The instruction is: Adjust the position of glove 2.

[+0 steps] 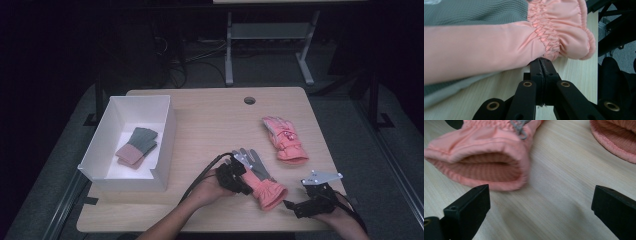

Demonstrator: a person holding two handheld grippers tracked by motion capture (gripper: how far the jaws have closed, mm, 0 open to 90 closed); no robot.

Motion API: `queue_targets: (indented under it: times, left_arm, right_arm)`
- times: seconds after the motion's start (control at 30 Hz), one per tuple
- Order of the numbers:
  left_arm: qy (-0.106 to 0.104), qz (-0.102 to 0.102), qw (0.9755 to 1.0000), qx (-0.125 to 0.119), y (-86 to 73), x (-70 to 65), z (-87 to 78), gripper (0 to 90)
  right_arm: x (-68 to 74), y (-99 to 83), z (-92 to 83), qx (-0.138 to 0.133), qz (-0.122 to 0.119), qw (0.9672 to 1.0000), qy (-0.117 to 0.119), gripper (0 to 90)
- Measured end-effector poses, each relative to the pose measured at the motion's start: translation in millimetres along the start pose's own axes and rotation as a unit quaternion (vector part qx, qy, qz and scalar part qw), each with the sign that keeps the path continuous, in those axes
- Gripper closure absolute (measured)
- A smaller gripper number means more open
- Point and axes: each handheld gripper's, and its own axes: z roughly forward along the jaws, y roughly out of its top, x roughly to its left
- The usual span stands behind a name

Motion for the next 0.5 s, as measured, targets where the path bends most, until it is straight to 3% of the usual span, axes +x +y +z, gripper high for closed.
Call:
queue_targets:
  times: [0.2,0.37,0.5]
  left_arm:
    - [0.009,0.002,1.0,-0.003,-2.5,-2.1,-3.2,85.2]
    - [0.032,0.007,0.9995,-0.005,-16.9,-4.3,-15.5,70.0]
    - [0.053,0.006,0.9985,-0.004,-33.3,-3.6,-28.8,55.1]
  right_arm:
    - [-0.8,-0.7,0.9,0.0,-0.001,1.0,0.006,1.7]
    - [0.2,0.4,1.3,-0.001,-0.003,0.9999,0.013,1.6]
    - [1.2,3.8,-1.6,0.005,0.001,1.0,0.005,1.7]
